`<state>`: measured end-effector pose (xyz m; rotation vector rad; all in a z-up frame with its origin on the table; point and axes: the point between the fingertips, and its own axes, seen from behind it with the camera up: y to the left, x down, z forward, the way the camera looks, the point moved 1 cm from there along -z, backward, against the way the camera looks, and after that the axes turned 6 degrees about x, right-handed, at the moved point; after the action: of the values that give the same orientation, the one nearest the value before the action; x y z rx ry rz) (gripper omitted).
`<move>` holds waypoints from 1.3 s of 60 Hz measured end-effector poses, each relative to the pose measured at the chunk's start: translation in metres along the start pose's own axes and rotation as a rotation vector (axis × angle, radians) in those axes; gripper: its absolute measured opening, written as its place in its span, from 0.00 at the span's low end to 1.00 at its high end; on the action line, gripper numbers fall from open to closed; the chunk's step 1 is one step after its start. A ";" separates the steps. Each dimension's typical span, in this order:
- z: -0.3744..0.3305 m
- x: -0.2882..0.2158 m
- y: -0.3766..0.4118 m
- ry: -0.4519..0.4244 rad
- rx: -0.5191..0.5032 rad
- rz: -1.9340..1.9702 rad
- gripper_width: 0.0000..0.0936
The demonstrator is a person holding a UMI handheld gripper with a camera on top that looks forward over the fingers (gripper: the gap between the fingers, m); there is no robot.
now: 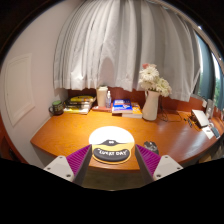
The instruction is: Arrange mouse
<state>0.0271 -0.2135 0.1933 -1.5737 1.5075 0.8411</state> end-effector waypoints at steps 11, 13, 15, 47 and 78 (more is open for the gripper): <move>0.033 0.118 -0.073 0.106 0.067 0.013 0.89; 0.039 0.129 -0.085 0.126 0.081 0.020 0.89; 0.046 0.139 -0.097 0.147 0.093 0.027 0.89; 0.197 0.133 -0.176 0.230 0.101 0.078 0.79; 0.216 0.128 -0.175 0.326 0.079 0.100 0.38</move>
<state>0.2225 -0.0869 -0.0048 -1.6451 1.8396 0.5897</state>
